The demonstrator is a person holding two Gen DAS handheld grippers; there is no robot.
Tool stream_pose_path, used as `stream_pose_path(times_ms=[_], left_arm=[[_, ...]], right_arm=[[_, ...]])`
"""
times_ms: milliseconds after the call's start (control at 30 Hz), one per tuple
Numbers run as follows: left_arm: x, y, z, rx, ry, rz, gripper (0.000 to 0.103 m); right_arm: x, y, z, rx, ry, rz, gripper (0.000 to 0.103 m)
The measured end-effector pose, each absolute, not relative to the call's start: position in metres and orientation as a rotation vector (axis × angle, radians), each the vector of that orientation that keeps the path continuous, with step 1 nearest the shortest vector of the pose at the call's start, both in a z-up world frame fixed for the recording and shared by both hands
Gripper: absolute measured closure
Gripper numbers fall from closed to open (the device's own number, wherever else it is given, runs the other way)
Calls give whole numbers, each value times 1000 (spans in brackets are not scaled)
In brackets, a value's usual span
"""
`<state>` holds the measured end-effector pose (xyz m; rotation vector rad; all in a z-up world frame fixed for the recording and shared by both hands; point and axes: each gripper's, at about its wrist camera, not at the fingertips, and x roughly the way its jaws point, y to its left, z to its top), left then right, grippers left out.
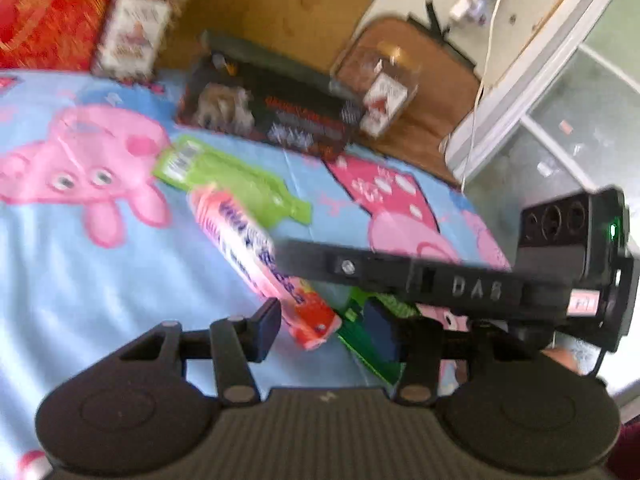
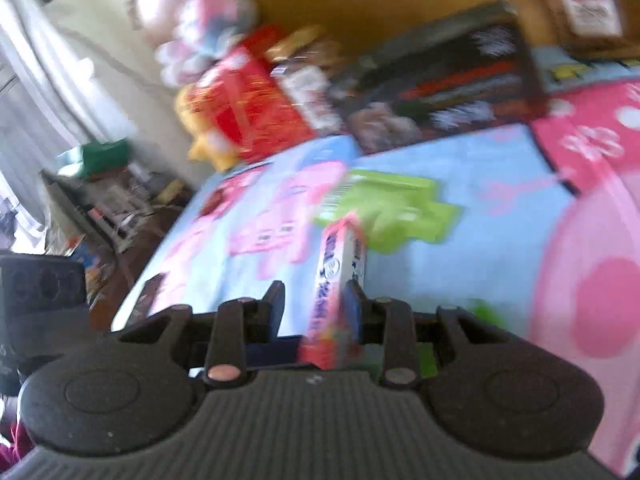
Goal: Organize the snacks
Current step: 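Grasp the pink UHA candy box with the right gripper, then pass the pink candy box from the right gripper to the left gripper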
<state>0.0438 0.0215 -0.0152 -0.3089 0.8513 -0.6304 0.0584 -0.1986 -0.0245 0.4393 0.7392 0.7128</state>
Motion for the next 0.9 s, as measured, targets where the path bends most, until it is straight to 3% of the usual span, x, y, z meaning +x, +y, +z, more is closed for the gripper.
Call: stream_pose_path(times_ms=[333,367,433,667,767,900], left_arm=[[45,90,-11,-346,781,-391,54],[47,91,-12,-334,783,-370,53],[52,95,-14,-330,794,-349,53],[53,113,-17,-354,788,-319,50],[55,118,-19,-359,795,-301,50],[59,116,-17,-352,784,-316,50]], right_arm=[[27,-177,-23,117,668,639,60],[24,-171,-27,76,668,635,60],[24,-157,-34,-11,659,636,75],[1,-121,-33,-307,534,864,77],[4,-131,-32,-311,479,769,58],[8,-159,-27,-161,518,756,59]])
